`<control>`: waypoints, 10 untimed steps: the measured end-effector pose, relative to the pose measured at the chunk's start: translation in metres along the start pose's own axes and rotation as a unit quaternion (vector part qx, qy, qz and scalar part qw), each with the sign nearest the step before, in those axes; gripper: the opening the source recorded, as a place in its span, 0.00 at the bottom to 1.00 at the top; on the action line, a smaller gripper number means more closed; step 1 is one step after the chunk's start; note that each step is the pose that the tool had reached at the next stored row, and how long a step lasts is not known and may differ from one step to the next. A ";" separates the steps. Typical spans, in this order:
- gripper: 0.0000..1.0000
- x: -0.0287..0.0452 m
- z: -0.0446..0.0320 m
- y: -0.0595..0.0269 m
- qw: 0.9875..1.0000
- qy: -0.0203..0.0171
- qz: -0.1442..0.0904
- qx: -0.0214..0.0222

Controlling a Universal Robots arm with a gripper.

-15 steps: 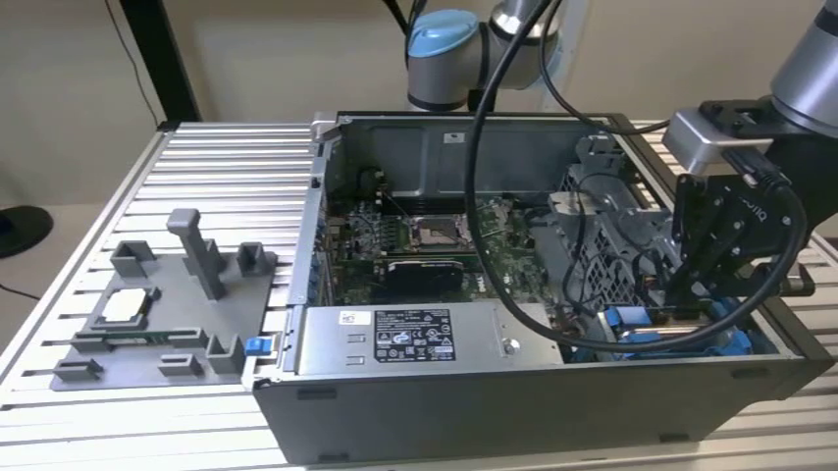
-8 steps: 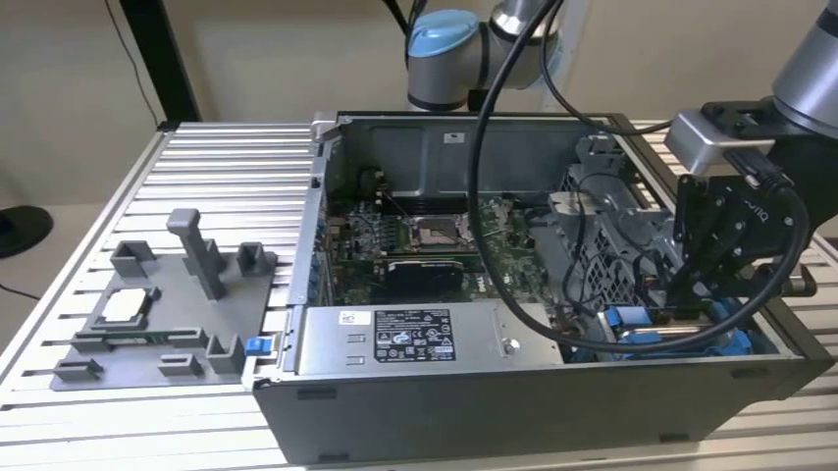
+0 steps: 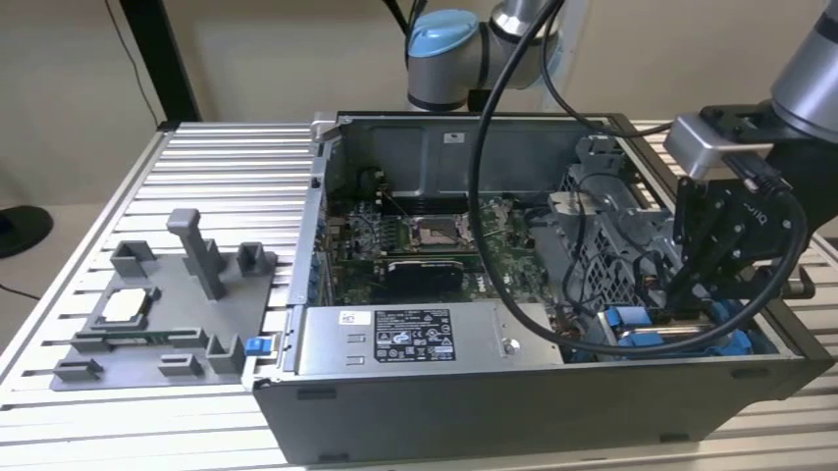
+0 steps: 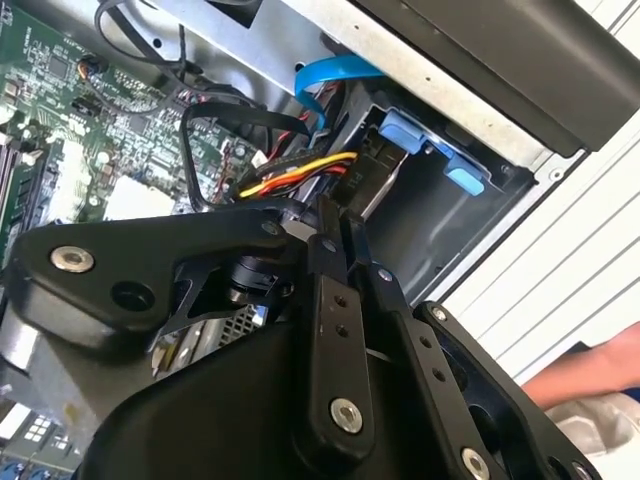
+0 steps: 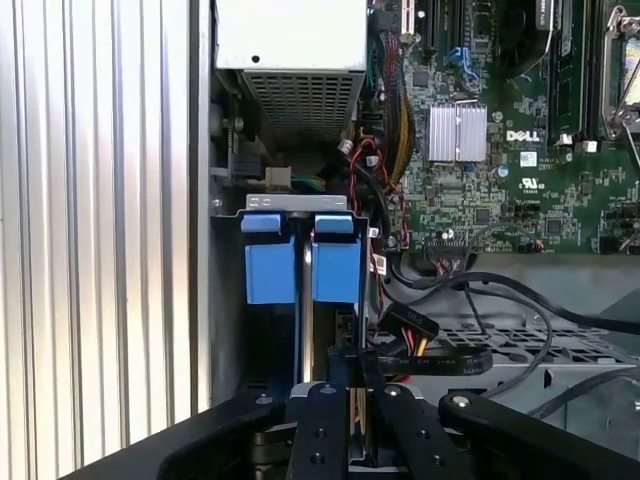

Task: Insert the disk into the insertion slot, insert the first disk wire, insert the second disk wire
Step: 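Insert the second disk wire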

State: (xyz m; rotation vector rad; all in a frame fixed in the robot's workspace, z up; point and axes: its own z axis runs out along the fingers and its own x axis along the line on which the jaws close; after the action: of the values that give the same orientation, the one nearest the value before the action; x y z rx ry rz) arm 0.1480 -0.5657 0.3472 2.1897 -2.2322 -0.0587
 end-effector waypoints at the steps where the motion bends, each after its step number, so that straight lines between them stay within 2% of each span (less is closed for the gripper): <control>1: 0.00 0.0000 0.0003 -0.0001 1.000 0.000 0.000 0.000; 10: 0.00 0.0000 0.0025 -0.0012 1.000 0.000 -0.001 0.000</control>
State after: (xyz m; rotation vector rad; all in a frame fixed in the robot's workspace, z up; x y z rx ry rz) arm 0.1491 -0.5657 0.3447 2.1921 -2.2298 -0.0588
